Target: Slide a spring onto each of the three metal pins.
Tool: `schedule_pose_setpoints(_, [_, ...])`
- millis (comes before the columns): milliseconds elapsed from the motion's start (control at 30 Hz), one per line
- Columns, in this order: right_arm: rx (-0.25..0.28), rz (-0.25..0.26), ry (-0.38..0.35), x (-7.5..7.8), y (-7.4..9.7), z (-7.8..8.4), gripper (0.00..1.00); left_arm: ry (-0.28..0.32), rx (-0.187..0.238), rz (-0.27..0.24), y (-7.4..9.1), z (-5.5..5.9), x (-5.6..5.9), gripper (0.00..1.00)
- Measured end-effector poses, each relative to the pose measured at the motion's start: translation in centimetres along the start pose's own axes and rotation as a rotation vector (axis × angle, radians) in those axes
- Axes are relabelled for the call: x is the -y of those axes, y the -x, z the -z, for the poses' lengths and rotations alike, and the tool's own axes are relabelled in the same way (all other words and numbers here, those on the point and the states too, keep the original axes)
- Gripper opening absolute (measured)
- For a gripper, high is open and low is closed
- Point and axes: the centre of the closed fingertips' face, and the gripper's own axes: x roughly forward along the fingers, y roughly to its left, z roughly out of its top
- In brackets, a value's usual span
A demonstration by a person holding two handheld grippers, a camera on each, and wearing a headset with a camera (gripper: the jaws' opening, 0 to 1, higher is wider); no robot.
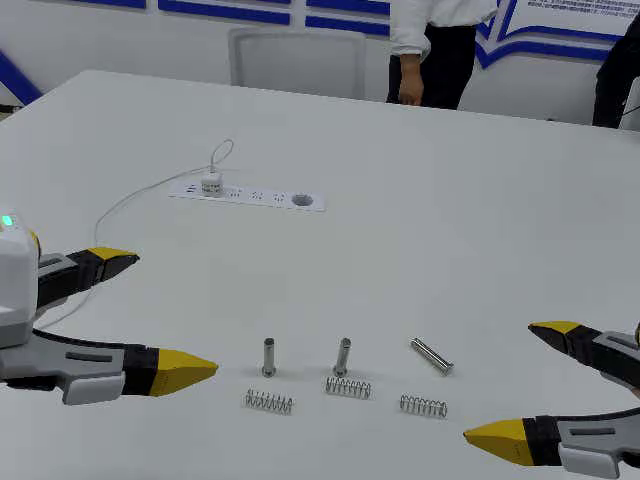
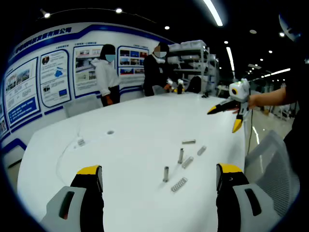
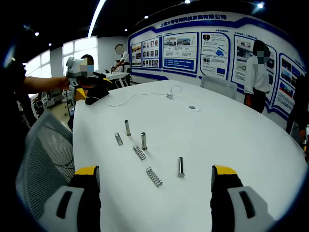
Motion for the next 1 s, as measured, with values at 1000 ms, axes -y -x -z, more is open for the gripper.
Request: schedule_pose_setpoints(1000, [-0.022, -0.013, -0.001, -0.34, -0.80, 0.56, 0.96, 0.011, -0.019, 0.011, -0.32, 0.81, 0.12, 0.99])
